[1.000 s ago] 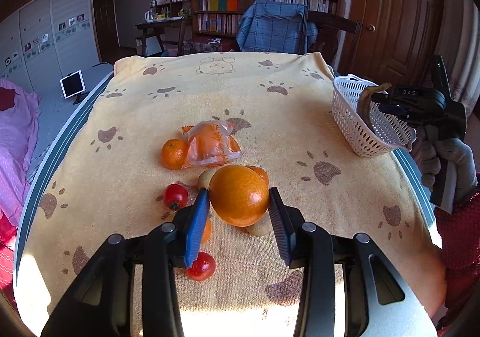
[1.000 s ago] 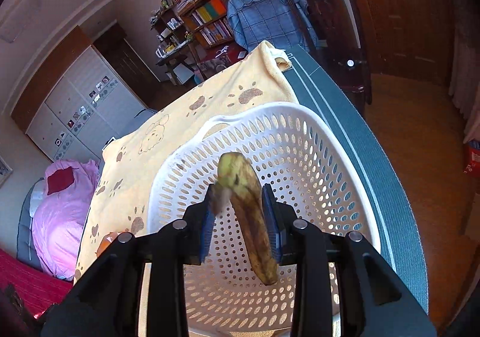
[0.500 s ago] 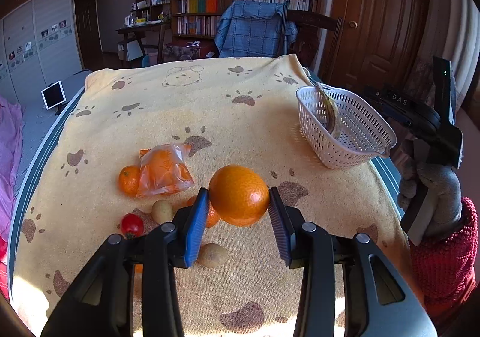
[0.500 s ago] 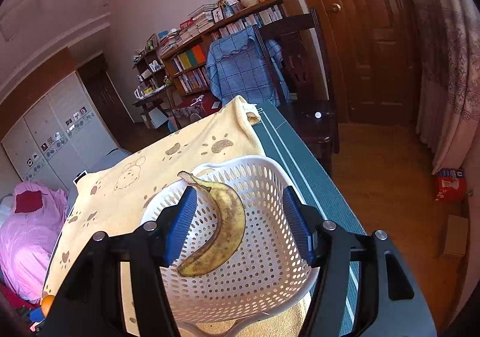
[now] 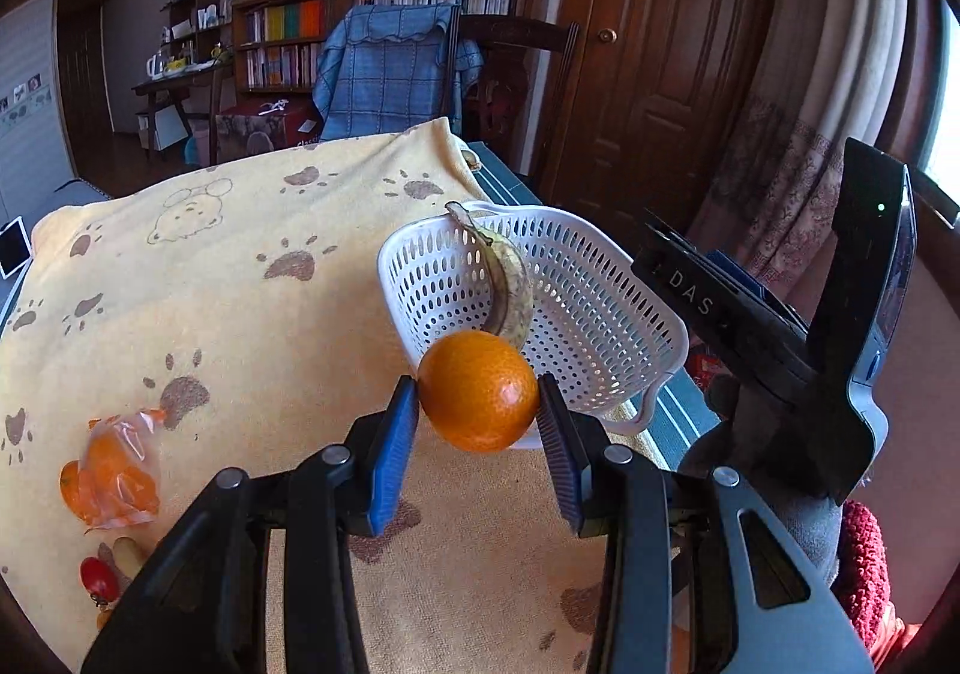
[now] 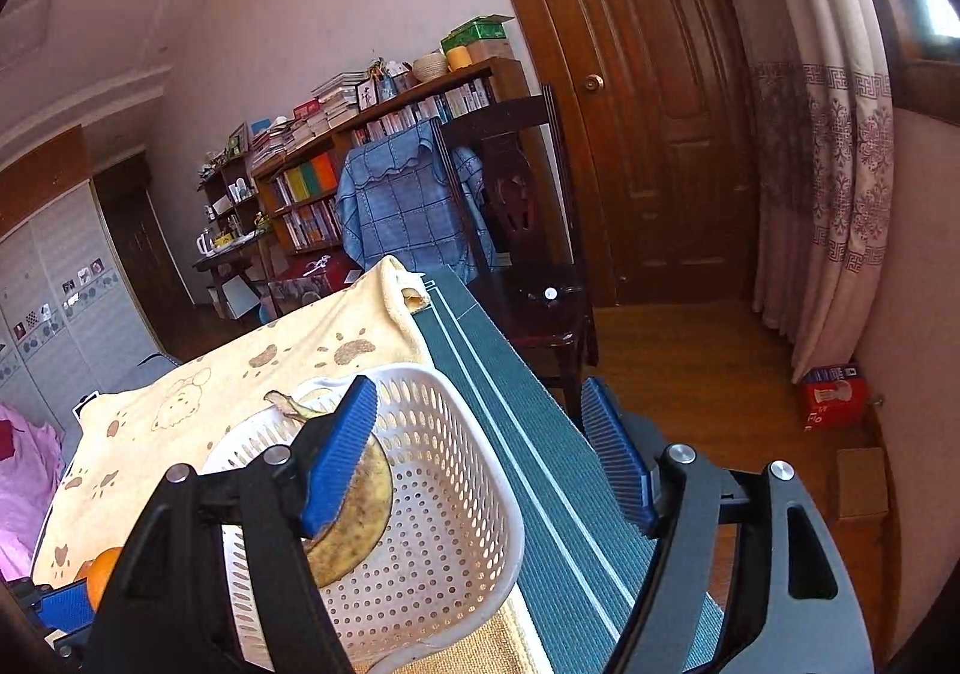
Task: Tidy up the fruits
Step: 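Drop the orange into the basket by opening the left gripper, then move the right tool back over the fruit on the blanket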
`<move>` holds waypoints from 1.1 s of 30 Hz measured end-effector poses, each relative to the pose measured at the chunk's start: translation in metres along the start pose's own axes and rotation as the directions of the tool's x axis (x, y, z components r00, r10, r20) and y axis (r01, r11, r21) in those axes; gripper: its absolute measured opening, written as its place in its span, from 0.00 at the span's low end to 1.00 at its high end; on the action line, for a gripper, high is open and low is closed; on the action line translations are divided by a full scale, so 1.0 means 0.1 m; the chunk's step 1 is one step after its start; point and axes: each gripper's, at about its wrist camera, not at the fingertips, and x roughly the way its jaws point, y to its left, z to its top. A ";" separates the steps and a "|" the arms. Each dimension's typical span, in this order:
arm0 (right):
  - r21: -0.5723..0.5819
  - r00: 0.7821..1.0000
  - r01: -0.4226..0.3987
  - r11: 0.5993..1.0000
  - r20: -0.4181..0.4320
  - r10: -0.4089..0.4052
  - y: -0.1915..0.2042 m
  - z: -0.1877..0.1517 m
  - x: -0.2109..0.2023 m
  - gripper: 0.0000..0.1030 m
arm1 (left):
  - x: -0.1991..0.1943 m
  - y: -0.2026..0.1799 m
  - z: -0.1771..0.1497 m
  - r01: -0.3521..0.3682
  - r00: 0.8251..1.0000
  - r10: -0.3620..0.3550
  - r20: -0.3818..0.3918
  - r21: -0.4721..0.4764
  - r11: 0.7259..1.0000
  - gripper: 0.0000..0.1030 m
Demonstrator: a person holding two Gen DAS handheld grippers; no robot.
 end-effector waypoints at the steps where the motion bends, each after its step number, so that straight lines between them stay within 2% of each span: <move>1: 0.005 1.000 0.007 1.000 0.004 -0.007 -0.02 0.00 0.00 0.73 | 0.04 -0.03 0.02 0.004 1.000 -0.004 -0.003 0.006 1.000 0.40; 7: 0.022 1.000 0.008 1.000 0.009 -0.008 -0.10 0.02 -0.01 0.73 | 0.32 -0.08 0.06 0.002 0.999 -0.002 -0.038 0.008 1.000 0.41; 9: 0.018 1.000 0.007 1.000 0.018 -0.007 -0.08 0.02 -0.02 0.73 | 0.33 -0.08 0.07 -0.003 0.999 0.003 -0.035 0.009 1.000 0.51; 10: 0.016 1.000 0.007 1.000 0.023 -0.007 -0.07 0.02 -0.04 0.73 | 0.30 -0.07 0.07 -0.007 1.000 0.007 -0.026 0.008 1.000 0.61; 15: 0.017 0.999 0.007 1.000 0.031 -0.008 -0.07 -0.04 -0.08 0.73 | 0.15 -0.03 0.07 -0.042 0.999 0.041 0.014 0.011 0.999 0.65; 23: -0.028 1.000 -0.015 0.999 0.021 0.015 0.04 -0.09 -0.09 0.75 | -0.15 0.06 -0.04 -0.130 0.990 0.129 0.061 0.009 0.991 0.81; 28: -0.068 0.998 -0.048 0.997 0.028 0.050 0.13 -0.12 -0.14 0.78 | -0.33 0.13 -0.12 -0.201 0.976 0.198 0.093 0.029 0.979 0.84; 33: -0.098 0.997 -0.075 0.992 0.021 0.078 0.22 -0.15 -0.16 0.78 | -0.46 0.32 -0.24 -0.250 0.965 0.250 0.078 -0.009 0.968 0.84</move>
